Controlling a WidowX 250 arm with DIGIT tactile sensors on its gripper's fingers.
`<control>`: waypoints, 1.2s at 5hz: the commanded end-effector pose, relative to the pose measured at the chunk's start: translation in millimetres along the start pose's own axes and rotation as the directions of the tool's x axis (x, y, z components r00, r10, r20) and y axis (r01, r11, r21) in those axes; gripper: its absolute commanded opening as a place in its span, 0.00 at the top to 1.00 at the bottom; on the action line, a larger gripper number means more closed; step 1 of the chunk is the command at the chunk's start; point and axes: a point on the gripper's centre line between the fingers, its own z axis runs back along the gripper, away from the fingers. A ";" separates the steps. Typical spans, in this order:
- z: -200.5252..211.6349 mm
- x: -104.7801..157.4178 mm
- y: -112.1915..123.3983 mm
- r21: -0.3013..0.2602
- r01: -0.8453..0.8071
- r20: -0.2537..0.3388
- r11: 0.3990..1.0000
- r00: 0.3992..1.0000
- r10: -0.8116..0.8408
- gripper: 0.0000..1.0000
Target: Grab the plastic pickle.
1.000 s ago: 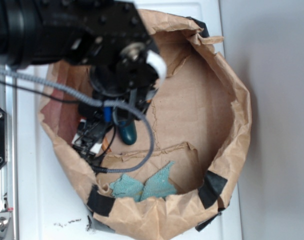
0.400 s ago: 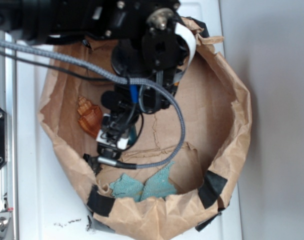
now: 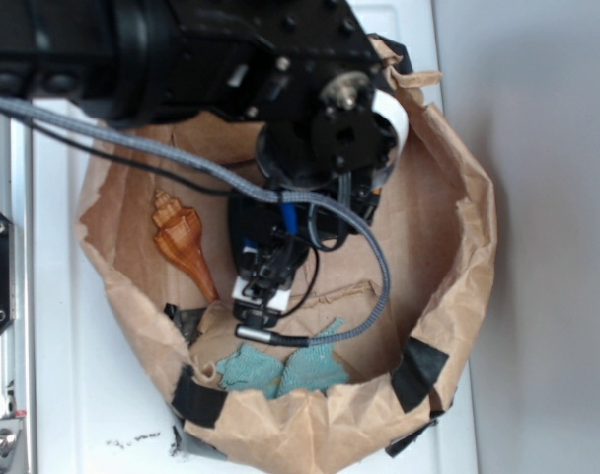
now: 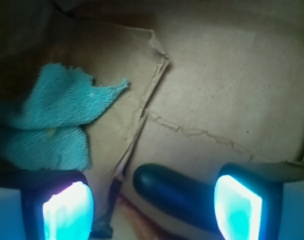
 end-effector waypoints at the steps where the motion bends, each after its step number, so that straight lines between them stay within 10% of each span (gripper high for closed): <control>1: -21.6 0.8 12.4 0.131 0.064 0.027 0.989 0.997 -0.068 0.00; 3: -59.1 -5.6 25.0 0.280 0.069 0.024 0.958 0.997 -0.078 0.00; 6: -59.1 -5.6 25.0 0.280 0.069 0.024 0.958 0.997 -0.078 0.00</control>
